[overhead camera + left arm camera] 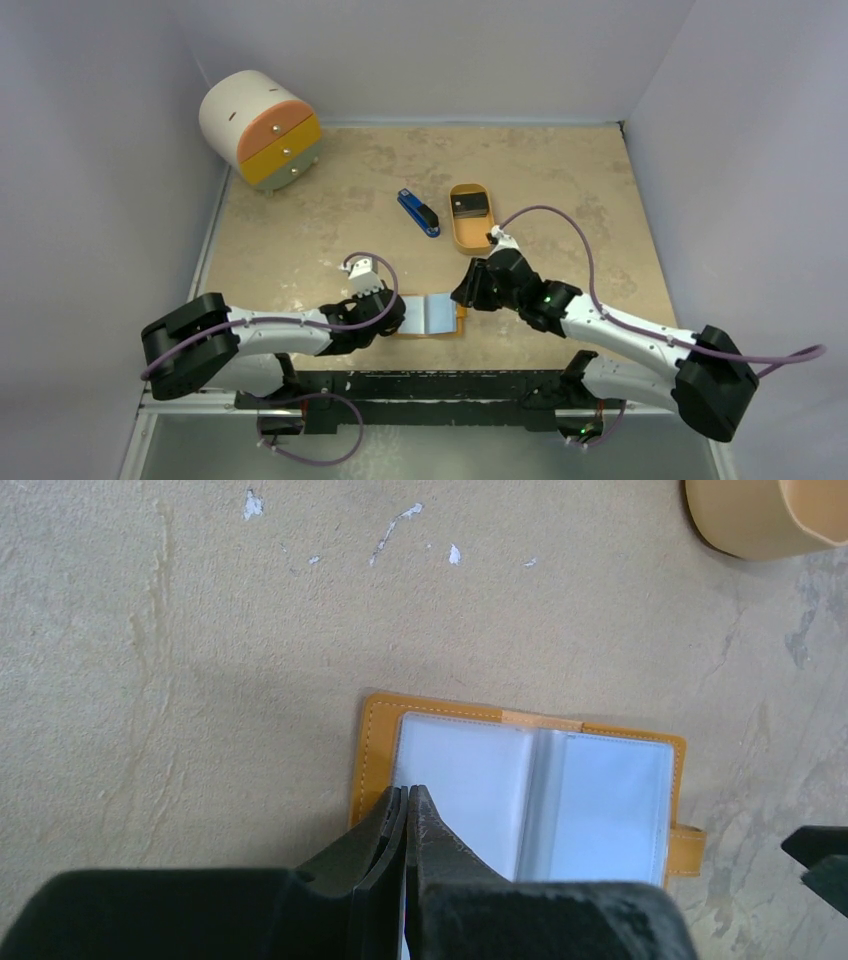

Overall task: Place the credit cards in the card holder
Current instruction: Pick up the credit card from the storage box.

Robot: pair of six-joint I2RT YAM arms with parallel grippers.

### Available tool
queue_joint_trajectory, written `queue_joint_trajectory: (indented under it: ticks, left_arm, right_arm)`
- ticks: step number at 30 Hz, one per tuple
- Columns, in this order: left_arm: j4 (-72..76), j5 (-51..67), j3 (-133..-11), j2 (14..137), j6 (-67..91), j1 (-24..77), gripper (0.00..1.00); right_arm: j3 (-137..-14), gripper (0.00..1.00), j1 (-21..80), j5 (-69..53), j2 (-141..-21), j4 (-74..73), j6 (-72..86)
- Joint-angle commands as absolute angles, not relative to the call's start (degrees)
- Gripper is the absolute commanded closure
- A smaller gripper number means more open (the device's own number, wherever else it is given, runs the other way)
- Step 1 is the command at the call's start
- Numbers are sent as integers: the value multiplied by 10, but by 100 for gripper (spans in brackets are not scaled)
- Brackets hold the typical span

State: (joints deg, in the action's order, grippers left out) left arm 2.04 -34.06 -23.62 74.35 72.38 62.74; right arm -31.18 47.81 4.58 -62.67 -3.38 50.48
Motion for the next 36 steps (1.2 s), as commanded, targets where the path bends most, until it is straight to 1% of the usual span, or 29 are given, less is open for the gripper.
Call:
queue_joint_trajectory:
  ticks: [1, 6, 9, 11, 13, 17, 19, 20, 25, 30, 36]
  left_arm:
    - [32, -343, -259, 752, 711, 628, 100]
    - [38, -342, -255, 757, 715, 628, 100]
    - [44, -340, -250, 757, 718, 628, 100]
    - [45, -339, -248, 756, 719, 628, 100]
    - [44, -338, -247, 756, 719, 628, 100]
    - [43, -338, -244, 753, 722, 628, 100]
    - [44, -339, -241, 752, 726, 628, 100]
    - [44, -341, -241, 753, 726, 628, 100]
    - [46, -343, -241, 759, 731, 628, 100]
    - [47, -339, -249, 777, 731, 628, 100]
    - [51, -336, -250, 785, 733, 628, 100]
  right_arm:
    - [-339, 60, 479, 5, -594, -29, 489]
    - [-340, 61, 486, -59, -622, 60, 490]
    - [-332, 62, 487, -45, -647, 93, 507]
    - [-315, 63, 488, -33, -637, 116, 528]
    - [-300, 63, 486, 25, -601, 132, 565]
    - [-316, 62, 483, 187, -512, 107, 581]
    - [-340, 59, 470, 244, -503, 75, 598]
    - [-360, 57, 455, 255, -509, 49, 611]
    - [-446, 49, 369, 222, -586, 1, 619]
    - [-480, 48, 322, 216, -672, 3, 678]
    - [-516, 48, 305, 234, -772, 20, 763]
